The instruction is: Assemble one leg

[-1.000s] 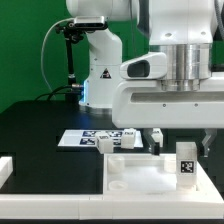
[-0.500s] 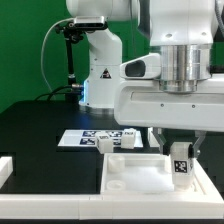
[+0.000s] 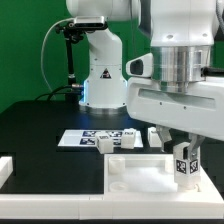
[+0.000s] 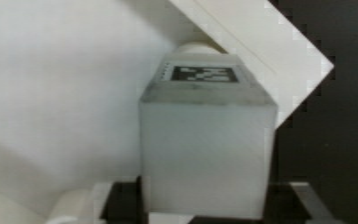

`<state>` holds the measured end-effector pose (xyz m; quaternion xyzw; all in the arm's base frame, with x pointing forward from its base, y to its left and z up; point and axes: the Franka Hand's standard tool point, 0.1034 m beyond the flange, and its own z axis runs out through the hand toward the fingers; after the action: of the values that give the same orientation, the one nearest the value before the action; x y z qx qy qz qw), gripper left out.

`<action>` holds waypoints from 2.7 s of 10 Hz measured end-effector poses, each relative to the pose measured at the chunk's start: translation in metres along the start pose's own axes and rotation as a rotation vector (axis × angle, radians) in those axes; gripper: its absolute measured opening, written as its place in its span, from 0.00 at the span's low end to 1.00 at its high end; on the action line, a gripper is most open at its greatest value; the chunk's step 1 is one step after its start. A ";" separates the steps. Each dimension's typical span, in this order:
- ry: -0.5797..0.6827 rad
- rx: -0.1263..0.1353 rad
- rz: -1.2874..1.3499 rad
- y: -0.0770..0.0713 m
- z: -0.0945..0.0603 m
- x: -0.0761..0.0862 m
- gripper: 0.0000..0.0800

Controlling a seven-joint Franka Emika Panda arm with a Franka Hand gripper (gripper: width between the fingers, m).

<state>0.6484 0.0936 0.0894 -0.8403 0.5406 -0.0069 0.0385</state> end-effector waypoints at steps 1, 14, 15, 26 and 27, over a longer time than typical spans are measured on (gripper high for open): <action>-0.027 0.012 0.172 0.000 0.000 -0.002 0.35; -0.009 -0.020 -1.049 -0.007 0.005 -0.023 0.81; -0.018 -0.023 -1.185 -0.006 0.008 -0.023 0.81; -0.010 -0.027 -0.161 -0.002 0.009 -0.021 0.36; -0.025 -0.020 0.011 -0.003 0.010 -0.022 0.36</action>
Offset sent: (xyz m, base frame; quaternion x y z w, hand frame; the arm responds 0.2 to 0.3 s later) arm 0.0000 0.0000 0.0000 0.0000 0.0000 -0.0650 0.9979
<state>0.6423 0.1153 0.0808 -0.8378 0.5446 0.0090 0.0369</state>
